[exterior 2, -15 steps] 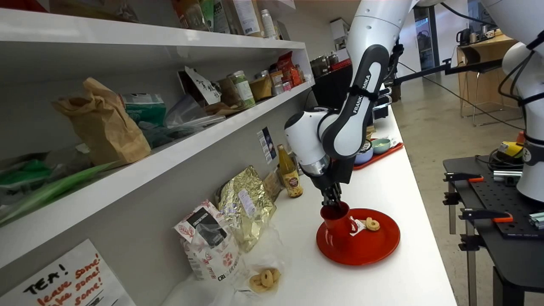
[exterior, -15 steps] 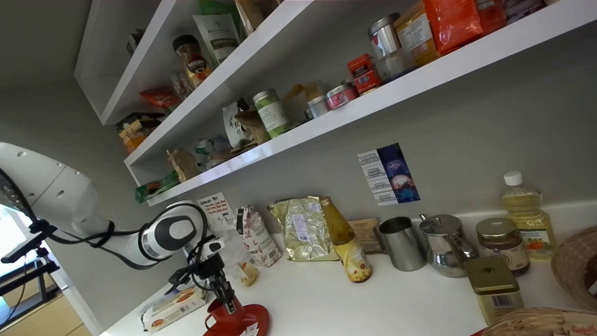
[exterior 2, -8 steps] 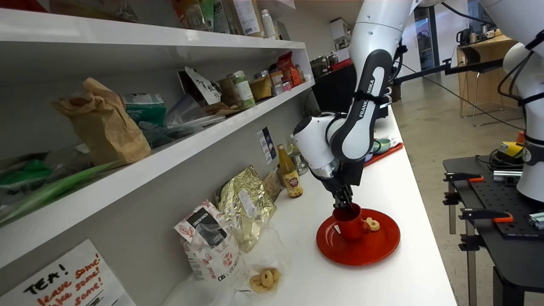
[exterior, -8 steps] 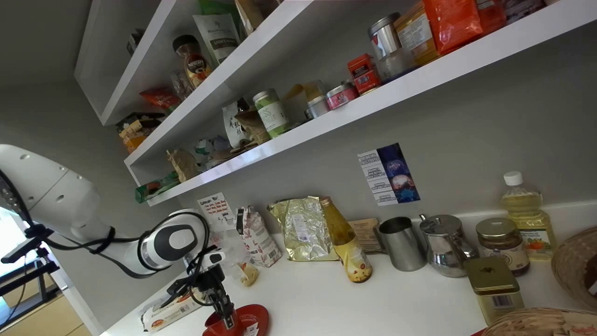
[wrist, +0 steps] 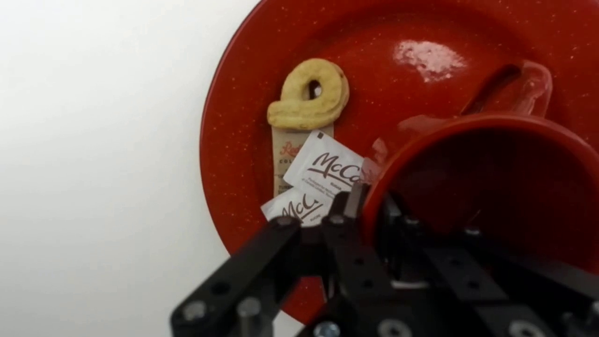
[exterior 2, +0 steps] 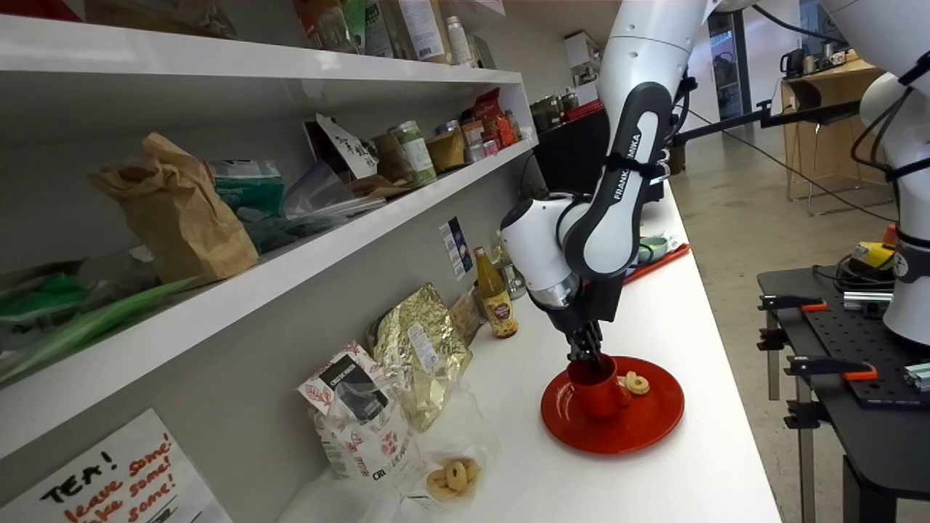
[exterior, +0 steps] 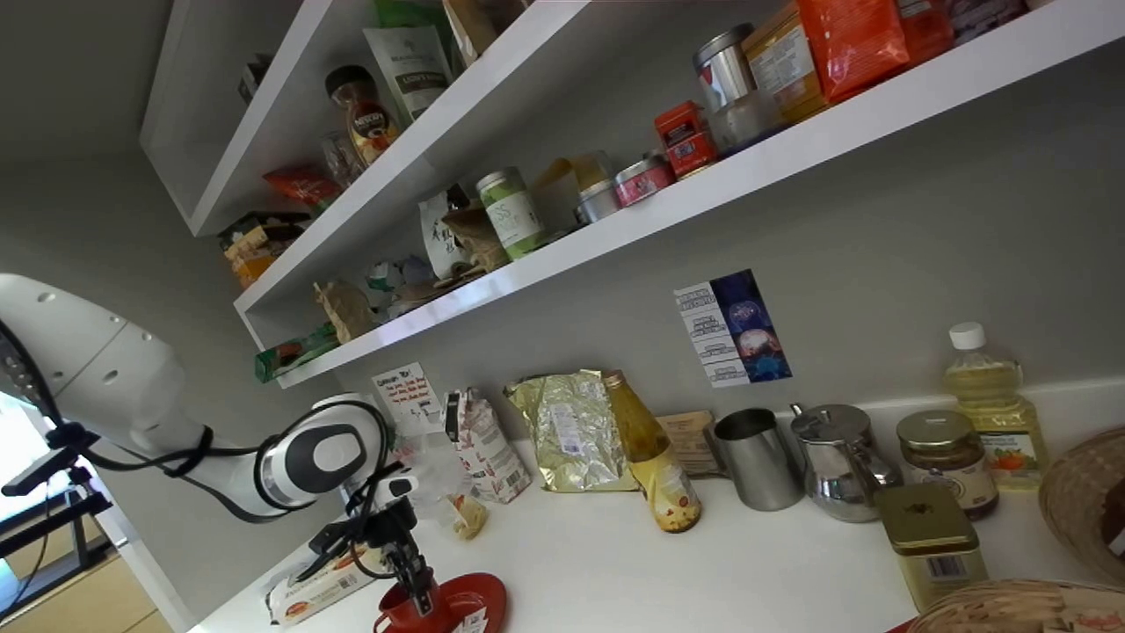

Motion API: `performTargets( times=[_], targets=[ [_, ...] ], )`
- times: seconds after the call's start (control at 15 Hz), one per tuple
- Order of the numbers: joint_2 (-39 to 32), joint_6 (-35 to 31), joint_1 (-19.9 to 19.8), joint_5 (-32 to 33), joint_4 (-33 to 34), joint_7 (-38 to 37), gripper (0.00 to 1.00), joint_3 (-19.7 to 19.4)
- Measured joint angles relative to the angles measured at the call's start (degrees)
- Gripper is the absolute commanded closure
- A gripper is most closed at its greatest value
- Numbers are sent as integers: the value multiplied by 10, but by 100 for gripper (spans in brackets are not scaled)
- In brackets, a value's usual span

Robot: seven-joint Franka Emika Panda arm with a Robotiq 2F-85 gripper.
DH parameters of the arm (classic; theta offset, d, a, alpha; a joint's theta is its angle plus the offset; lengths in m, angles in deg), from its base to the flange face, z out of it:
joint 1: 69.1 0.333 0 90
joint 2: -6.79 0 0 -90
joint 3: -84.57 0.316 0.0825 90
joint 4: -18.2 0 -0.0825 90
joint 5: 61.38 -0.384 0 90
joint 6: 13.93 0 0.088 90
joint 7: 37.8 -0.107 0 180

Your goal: Put the red mug on the red plate.

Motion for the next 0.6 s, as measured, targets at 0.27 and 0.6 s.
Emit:
performTargets(
  times=[0.27, 0.6],
  targets=[
    [-2, 0, 5, -16, -2, 0, 98, 9],
    [-4, -2, 10, -24, -12, 7, 98, 20]
  ],
)
